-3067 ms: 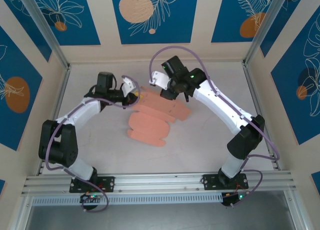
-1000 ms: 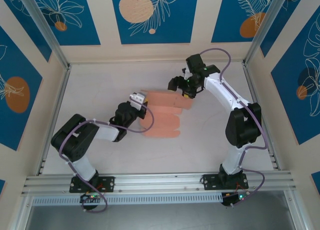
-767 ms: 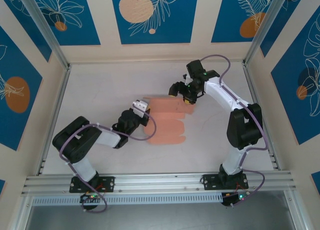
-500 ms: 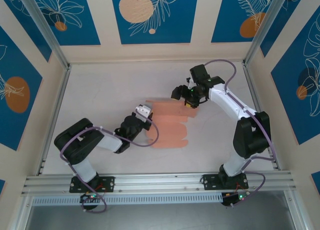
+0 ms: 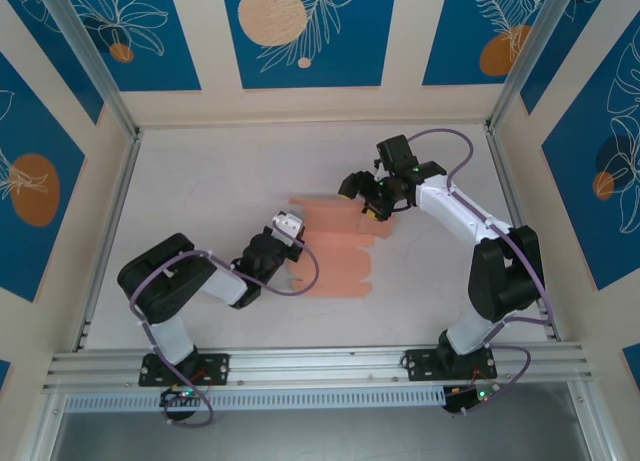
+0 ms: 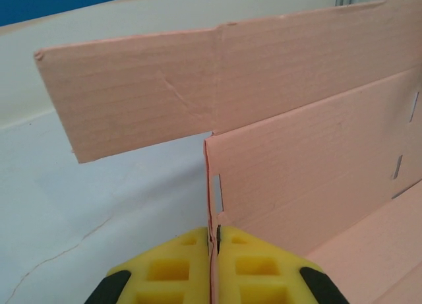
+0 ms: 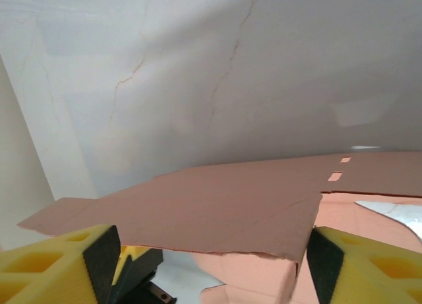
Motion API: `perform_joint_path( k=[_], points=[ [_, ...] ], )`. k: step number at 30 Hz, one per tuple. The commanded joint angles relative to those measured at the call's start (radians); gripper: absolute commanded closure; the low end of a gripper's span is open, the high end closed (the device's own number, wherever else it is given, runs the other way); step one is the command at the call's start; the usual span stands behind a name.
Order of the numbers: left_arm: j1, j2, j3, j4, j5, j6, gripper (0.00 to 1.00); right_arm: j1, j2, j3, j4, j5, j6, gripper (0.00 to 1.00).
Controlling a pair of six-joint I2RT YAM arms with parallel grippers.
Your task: Fold the paper box
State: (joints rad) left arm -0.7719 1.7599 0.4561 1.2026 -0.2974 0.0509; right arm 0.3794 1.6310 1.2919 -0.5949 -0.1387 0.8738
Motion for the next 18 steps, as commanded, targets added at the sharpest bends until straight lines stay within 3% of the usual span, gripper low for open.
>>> perform_joint_path(
  k=[1, 8, 10, 18],
  points=[
    [-0.009, 0.029, -0.009, 0.043, -0.004, 0.004, 1.0, 0.018, 0.008, 0.01, 0.018, -0.007, 0.043, 0.26],
    [-0.009, 0.044, -0.007, 0.048, -0.017, 0.011, 1.0, 0.023, 0.023, -0.025, 0.035, 0.022, 0.056, 0.33],
    [-0.009, 0.04, -0.008, 0.041, -0.024, 0.006, 0.94, 0.023, 0.021, -0.027, 0.035, 0.031, 0.053, 0.36],
    [-0.008, 0.02, -0.01, 0.003, -0.041, -0.005, 0.86, 0.021, 0.023, -0.067, 0.048, 0.056, 0.048, 0.6]
  ],
)
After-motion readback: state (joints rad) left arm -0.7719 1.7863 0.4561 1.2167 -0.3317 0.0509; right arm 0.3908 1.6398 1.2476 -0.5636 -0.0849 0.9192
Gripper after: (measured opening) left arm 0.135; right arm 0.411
